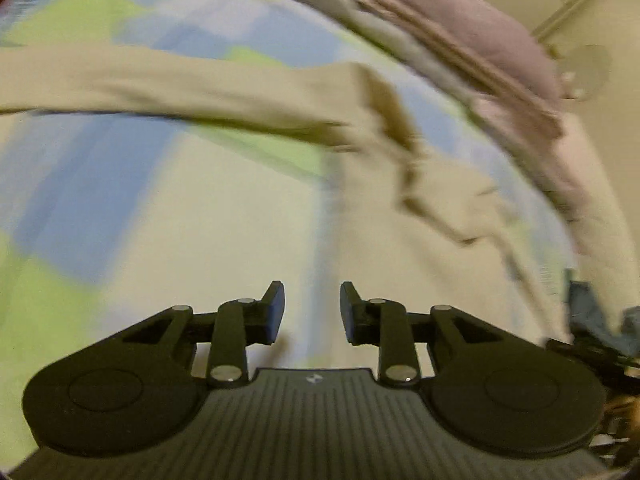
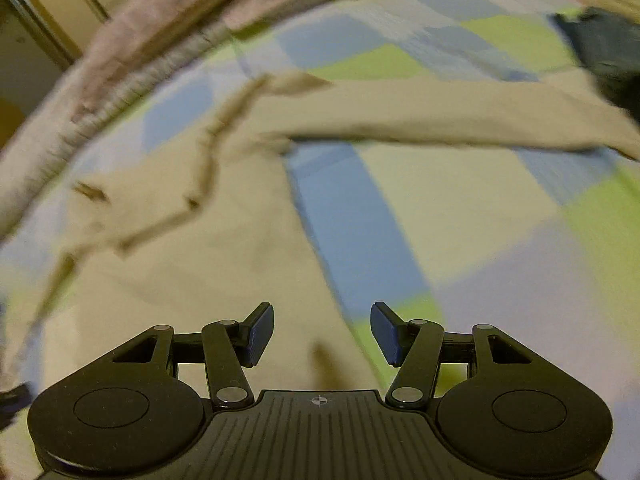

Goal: Fold clothes

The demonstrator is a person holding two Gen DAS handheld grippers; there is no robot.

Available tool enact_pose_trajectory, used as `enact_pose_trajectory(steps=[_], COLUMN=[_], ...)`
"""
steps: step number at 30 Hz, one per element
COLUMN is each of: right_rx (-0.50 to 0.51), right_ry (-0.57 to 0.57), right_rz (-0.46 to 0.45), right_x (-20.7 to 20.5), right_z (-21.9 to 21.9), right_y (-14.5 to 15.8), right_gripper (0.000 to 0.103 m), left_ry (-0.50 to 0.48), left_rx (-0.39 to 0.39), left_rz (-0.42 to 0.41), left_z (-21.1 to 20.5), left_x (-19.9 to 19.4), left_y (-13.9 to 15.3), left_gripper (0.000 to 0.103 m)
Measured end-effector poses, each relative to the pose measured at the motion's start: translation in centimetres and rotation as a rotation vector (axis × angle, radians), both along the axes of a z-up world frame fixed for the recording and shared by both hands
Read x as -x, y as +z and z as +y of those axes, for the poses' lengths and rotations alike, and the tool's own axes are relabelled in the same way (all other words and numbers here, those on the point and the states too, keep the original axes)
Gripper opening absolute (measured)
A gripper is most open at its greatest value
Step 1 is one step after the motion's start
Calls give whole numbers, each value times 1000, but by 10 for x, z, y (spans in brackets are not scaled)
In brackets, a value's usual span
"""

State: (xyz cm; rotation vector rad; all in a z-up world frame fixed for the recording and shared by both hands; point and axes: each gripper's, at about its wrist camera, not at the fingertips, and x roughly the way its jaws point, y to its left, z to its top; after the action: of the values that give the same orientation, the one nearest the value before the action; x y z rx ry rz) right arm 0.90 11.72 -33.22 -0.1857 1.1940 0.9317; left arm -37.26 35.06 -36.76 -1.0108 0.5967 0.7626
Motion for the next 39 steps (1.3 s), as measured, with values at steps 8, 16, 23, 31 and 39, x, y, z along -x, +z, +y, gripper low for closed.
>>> enact_pose_trajectory(steps=[8, 16, 23, 31, 39], right_rx=[-206, -161, -211, -477, -76], right_ry=[154, 138, 258, 38, 538], right_rz=[206, 428, 466, 193, -211], right_x=[-52, -78, -106, -181, -104], right_z=[120, 200, 284, 336, 312], right_y=[-30, -91, -62, 9, -63], right_gripper=[57, 52, 11, 59, 40], left_ry=[-29, 2, 72, 46, -316], left_rx=[-13, -70, -154, -271, -264], left_rz=[-41, -107, -213, -136, 220], left_z=[57, 128, 205, 264, 212], left_x=[-115, -191, -227, -239, -240], left_y=[-28, -24, 9, 37, -48], left_gripper=[38, 36, 7, 28, 14])
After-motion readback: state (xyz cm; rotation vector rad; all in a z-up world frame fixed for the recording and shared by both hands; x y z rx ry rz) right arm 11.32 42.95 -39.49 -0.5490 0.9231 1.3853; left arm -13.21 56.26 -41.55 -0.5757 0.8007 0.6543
